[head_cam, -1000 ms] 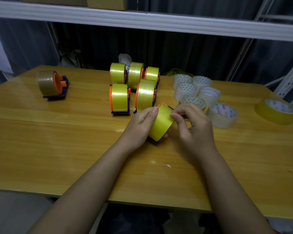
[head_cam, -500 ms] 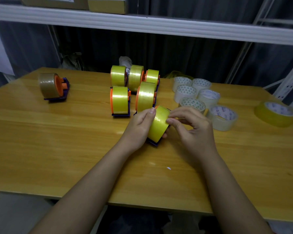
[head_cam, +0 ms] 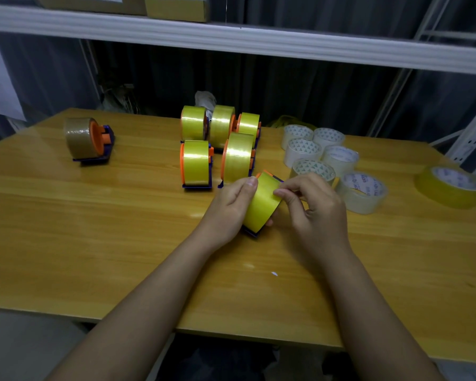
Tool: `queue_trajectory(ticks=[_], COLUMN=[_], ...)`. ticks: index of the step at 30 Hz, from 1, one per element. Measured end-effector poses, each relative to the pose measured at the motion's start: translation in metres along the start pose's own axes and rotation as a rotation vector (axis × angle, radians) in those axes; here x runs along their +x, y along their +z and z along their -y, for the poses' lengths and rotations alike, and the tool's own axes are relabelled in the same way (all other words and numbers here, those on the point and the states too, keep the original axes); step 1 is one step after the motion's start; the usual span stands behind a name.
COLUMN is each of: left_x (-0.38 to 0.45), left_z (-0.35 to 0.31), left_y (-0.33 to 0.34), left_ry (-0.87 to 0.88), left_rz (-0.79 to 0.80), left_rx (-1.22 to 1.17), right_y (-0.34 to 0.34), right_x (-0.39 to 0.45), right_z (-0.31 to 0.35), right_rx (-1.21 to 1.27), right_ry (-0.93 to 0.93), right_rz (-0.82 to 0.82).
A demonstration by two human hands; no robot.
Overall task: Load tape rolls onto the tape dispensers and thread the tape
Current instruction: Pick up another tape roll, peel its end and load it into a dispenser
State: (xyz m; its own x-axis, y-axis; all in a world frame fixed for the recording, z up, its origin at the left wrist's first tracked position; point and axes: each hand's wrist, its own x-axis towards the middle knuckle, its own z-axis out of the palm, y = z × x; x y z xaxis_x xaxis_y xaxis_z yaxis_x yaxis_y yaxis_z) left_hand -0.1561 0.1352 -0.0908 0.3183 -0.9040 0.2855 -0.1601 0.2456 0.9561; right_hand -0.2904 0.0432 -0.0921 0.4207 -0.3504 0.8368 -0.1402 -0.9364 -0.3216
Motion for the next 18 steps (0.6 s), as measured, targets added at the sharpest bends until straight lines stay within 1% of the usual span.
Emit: queue_trajectory(ticks=[7, 10, 13, 15, 18], left_x=[-0.0018, -0.0018, -0.0021, -0.0016, -0.0004], left_z=[-0.0043, -0.0043, -0.0049, -0.0047, -0.0046], left_y=[0.0023, 0.002, 0.0011, 0.0007, 0.0009], left_ry=[0.002, 0.004, 0.02, 0.039, 0.043], left_rz=[0.01, 0.011, 0.001, -0.029, -0.051], left_rx=[0.038, 0.053, 0.06, 0.117, 0.16], right_y=[-0.0008, -0.0013, -0.0026, -0.002, -0.0004], right_x=[0.001, 0.0007, 0.0006, -0.0001, -0.0006], right_z=[0.0019, 0.0026, 0.0046, 0.0042, 0.002], right_rx=[0.083, 0.209, 0.211, 0.179, 0.191], right_ry=[0.166, 0.231, 0.194, 0.156, 0.139], right_rz=[-0.036, -0.029, 0.061, 0.111, 0.079])
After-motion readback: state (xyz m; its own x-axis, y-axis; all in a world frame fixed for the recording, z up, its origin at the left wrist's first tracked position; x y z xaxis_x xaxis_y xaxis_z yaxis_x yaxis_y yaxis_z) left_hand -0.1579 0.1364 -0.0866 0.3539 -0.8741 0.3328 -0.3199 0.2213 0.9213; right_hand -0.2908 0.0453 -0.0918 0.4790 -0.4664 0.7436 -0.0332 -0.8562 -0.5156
